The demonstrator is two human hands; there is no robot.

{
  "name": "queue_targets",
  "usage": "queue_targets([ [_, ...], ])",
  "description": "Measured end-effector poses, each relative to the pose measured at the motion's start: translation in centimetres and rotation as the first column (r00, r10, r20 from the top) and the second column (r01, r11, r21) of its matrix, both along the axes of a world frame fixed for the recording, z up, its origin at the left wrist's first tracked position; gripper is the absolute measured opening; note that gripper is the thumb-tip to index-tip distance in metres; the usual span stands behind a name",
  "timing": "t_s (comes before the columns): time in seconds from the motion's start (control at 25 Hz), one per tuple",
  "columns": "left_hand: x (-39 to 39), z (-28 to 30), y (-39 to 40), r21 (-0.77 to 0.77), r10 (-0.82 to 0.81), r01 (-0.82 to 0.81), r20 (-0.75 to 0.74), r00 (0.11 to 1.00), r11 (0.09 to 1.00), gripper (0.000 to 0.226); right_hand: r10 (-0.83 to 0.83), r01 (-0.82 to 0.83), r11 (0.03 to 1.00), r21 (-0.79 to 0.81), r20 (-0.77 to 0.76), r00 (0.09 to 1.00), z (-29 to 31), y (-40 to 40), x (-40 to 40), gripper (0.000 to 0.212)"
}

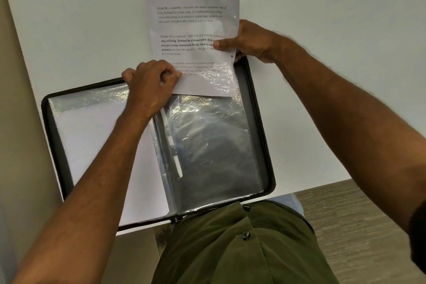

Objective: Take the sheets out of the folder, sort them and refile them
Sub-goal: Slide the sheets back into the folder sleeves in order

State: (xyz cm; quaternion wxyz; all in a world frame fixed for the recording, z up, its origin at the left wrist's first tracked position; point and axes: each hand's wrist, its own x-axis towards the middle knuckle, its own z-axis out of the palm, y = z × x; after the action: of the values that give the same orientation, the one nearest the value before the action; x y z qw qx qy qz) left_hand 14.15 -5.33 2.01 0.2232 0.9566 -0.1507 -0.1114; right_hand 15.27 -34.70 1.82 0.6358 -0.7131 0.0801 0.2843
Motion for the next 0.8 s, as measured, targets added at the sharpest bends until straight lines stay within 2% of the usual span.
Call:
queue_targets([
  [0.08, 0.1, -0.1, 1.1, 0.073, -0.001, 0.000, 0.020, 1.000, 0.997, 0.026, 0.051, -0.051, 0.998, -0.034, -0.004, 0.999, 0.1, -0.1, 0.2, 0.042],
  [0.24, 0.4, -0.1, 2.5, 0.154, 0.002, -0.002, -0.001, 1.000, 0.988, 0.013, 0.137, -0.138, 0.988, -0.066, -0.013, 0.990, 0.4, 0.0, 0.3, 0.042],
  [0.36, 0.7, 0.0, 2.5, 0.103, 0.074, -0.067, -0.062, 0.995, 0.992, 0.010, 0.183, -0.184, 0.979, -0.086, -0.024, 0.983, 0.9, -0.1, 0.6, 0.038],
  [0.48, 1.1, -0.4, 2.5, -0.042, 0.170, -0.180, -0.167, 0.971, 0.983, 0.014, 0.229, -0.233, 0.962, -0.141, -0.044, 0.972, 1.2, 0.2, 1.3, 0.040],
  [0.56, 1.5, -0.2, 2.4, -0.213, 0.284, -0.343, -0.267, 0.921, 0.915, 0.024, 0.281, -0.286, 0.942, -0.174, -0.058, 0.958, 1.1, 0.7, 1.6, 0.044],
  [0.64, 2.2, 0.0, 2.2, -0.328, 0.380, -0.515, -0.395, 0.836, 0.792, 0.031, 0.362, -0.372, 0.906, -0.202, -0.086, 0.928, 1.0, 1.2, 1.8, 0.049],
  [0.72, 2.9, 0.2, 2.1, -0.370, 0.422, -0.616, -0.483, 0.767, 0.696, 0.023, 0.432, -0.450, 0.863, -0.229, -0.128, 0.893, 1.0, 1.4, 2.0, 0.052],
  [0.8, 3.4, 0.0, 2.3, -0.386, 0.444, -0.662, -0.517, 0.732, 0.643, 0.004, 0.456, -0.481, 0.840, -0.250, -0.154, 0.876, 1.3, 1.5, 2.1, 0.051],
])
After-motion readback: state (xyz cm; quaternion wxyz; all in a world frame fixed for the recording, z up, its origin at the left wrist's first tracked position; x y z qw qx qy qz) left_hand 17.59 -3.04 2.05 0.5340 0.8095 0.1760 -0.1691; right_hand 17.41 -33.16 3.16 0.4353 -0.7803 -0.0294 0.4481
